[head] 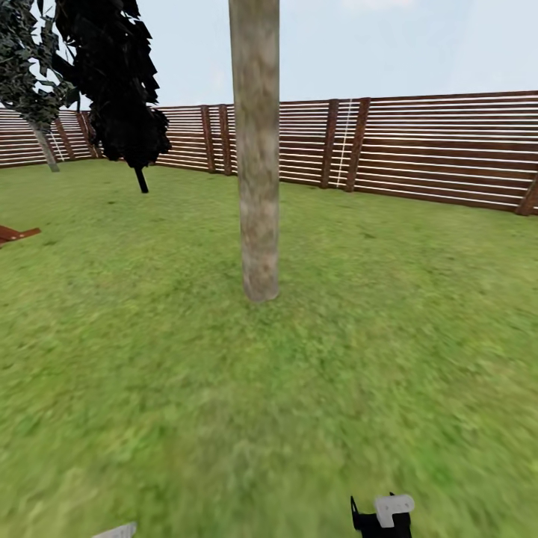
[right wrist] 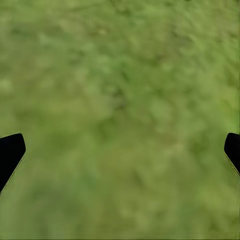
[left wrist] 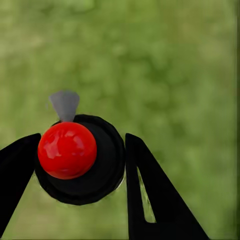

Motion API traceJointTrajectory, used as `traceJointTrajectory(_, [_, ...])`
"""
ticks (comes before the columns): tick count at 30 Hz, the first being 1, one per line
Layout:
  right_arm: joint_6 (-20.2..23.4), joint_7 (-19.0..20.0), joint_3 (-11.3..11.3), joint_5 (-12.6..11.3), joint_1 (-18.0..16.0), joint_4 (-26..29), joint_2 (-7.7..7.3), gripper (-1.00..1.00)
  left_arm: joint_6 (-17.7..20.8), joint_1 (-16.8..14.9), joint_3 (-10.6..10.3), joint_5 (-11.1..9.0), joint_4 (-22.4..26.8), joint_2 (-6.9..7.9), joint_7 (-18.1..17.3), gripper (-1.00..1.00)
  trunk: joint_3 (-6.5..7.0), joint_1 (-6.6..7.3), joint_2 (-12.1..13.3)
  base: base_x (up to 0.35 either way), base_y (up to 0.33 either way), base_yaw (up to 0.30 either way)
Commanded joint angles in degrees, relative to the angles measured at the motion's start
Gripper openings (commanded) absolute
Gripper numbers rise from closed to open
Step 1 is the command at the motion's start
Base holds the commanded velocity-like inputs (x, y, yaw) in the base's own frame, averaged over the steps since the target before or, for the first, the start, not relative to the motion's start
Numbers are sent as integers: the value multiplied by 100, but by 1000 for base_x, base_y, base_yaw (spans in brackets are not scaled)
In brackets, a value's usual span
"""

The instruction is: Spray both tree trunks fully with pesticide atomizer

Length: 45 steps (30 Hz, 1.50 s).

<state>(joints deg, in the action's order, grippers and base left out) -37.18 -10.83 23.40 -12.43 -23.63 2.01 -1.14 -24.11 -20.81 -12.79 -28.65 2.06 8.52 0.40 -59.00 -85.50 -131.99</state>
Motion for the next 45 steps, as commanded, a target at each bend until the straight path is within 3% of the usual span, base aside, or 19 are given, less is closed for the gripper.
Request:
traceJointTrajectory(1, [-9, -24, 51, -38, -2, 1, 0, 100, -15, -2, -48, -44, 0, 1, 4, -100, -5, -3, -2, 339, 0, 0])
traceJointTrajectory(12, [-17, -50, 42, -44, -2, 1, -12, 100, -15, -2, -54, -38, 8, 3, -11, -100, -5, -3, -2, 339, 0, 0])
traceJointTrajectory(20, [-17, -68, 27, -49, -2, 14, -33, 100, -9, -36, -160, 118, 101, 0, -153, -100, -5, -3, -2, 340, 0, 0])
traceJointTrajectory(23, [-10, -43, 37, -40, -2, 40, -35, 100, 10, -95, -284, 490, 115, 9, -586, -100, -5, -3, -2, 340, 0, 0])
traceJointTrajectory(24, [-2, -31, 35, -33, -2, 50, -42, 100, 38, -167, -297, 701, 159, 55, -803, -100, -5, -3, -2, 339, 0, 0])
traceJointTrajectory(25, [8, -9, 41, 168, -9, 105, -56, 100, 132, -574, -302, 1475, 253, 369, -1503, -100, -5, -3, -2, 339, 0, 0])
traceJointTrajectory(26, [12, -2, 41, 569, -10, 242, -65, 100, 237, -801, -303, 1772, 262, 477, -1968, -100, -5, -3, -2, 340, 0, 0])
traceJointTrajectory(27, [104, 67, 40, 1678, -12, 553, -70, 100, 418, -1070, -303, 2063, 272, 584, -2743, -100, -5, -3, -2, 339, 0, 0])
traceJointTrajectory(28, [343, 282, 37, 2008, -42, 619, -70, 100, 434, -1127, -303, 2242, 275, 615, -2925, -100, -5, -3, -2, 339, 0, 0])
traceJointTrajectory(30, [1030, 1112, 34, 2378, -164, 1049, -71, 100, 464, -1332, -303, 2800, 276, 668, -3361, -100, -5, -3, -2, 339, 0, 0])
traceJointTrajectory(32, [1441, 1753, 33, 2461, -217, 1447, -72, 100, 573, -1556, -303, 3055, 277, 688, -3734, -100, -5, -3, -2, 339, 0, 0])
traceJointTrajectory(35, [1759, 2682, 33, 2492, -410, 1723, -106, 100, 1063, -1928, -303, 3292, 281, 694, -4212, -100, -5, -3, -2, 339, 0, 0])
traceJointTrajectory(38, [1796, 3310, 33, 2492, -532, 1760, -119, 100, 1293, -2165, -304, 3891, 376, 637, -4441, -100, -5, -3, -2, 339, 0, 0])
traceJointTrajectory(40, [1794, 3780, 33, 2492, -649, 1766, -122, 100, 1662, -2244, -297, 4186, 653, 610, -4549, -100, -5, -3, -2, 339, 0, 0])
traceJointTrajectory(43, [1793, 4002, 33, 2492, -721, 1794, -123, 100, 2174, -2234, -282, 4279, 1064, 613, -4741, -100, -5, -3, -2, 339, -16, 0])
traceJointTrajectory(45, [1793, 4152, 33, 2491, -736, 1899, -123, 100, 2285, -2221, -278, 4290, 1227, 617, -4790, -100, -5, -3, -2, 327, -88, 0])
